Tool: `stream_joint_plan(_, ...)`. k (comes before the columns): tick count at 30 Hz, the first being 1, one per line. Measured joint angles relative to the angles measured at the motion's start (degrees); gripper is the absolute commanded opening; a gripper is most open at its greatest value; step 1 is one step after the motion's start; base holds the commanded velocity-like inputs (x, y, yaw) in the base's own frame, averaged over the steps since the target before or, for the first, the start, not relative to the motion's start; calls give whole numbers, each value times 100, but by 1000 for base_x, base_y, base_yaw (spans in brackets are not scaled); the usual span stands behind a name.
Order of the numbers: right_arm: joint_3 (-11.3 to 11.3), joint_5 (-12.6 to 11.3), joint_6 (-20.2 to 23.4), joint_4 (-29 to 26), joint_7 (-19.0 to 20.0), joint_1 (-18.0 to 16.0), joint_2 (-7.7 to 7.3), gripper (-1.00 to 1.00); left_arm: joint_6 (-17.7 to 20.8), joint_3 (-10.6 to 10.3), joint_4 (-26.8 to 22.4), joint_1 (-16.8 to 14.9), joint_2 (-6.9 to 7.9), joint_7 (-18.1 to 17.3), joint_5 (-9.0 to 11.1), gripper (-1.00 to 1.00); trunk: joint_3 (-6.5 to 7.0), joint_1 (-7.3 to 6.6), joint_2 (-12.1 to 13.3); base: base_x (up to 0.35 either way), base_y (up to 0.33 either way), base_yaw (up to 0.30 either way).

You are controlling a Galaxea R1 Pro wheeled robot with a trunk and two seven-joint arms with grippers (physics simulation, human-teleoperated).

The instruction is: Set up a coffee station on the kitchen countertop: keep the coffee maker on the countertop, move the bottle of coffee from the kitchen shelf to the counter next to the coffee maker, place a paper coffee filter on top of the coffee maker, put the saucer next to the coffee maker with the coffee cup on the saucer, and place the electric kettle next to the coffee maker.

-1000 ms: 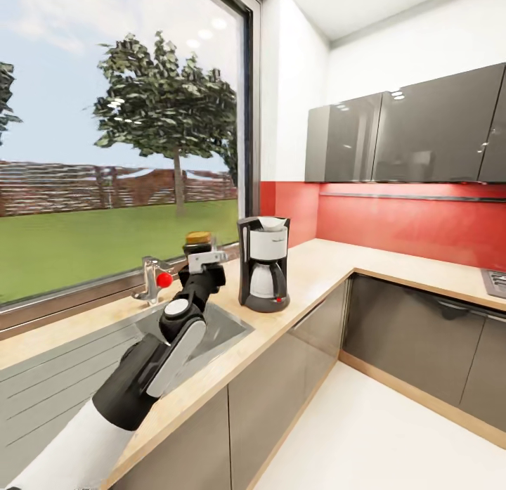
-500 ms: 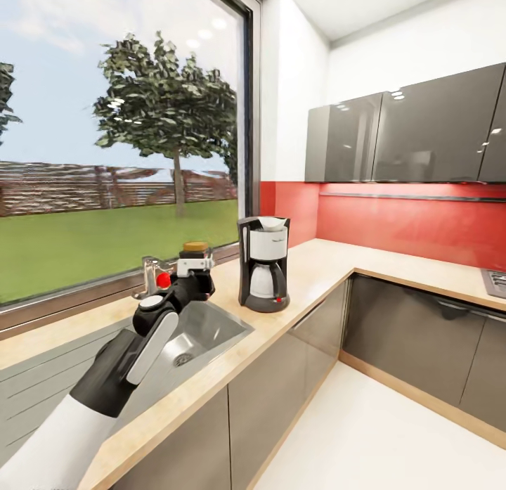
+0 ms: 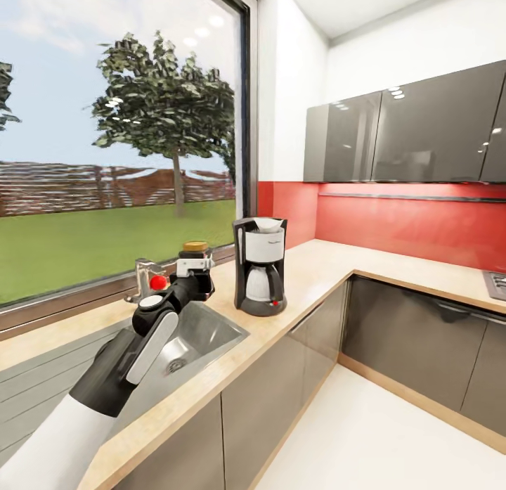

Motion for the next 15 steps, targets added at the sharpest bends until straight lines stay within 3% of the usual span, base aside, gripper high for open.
stream_joint_plan(8, 0, 0, -2, -1, -2, 0, 7, 100, 5, -3, 4, 1, 1, 0, 1, -100, 0, -1, -1, 90, -149, 7)
stream_joint_plan(15, -5, -8, -5, -1, -2, -1, 8, 100, 2, -3, 4, 1, 0, 0, 1, -100, 0, 0, 0, 22, -33, 200)
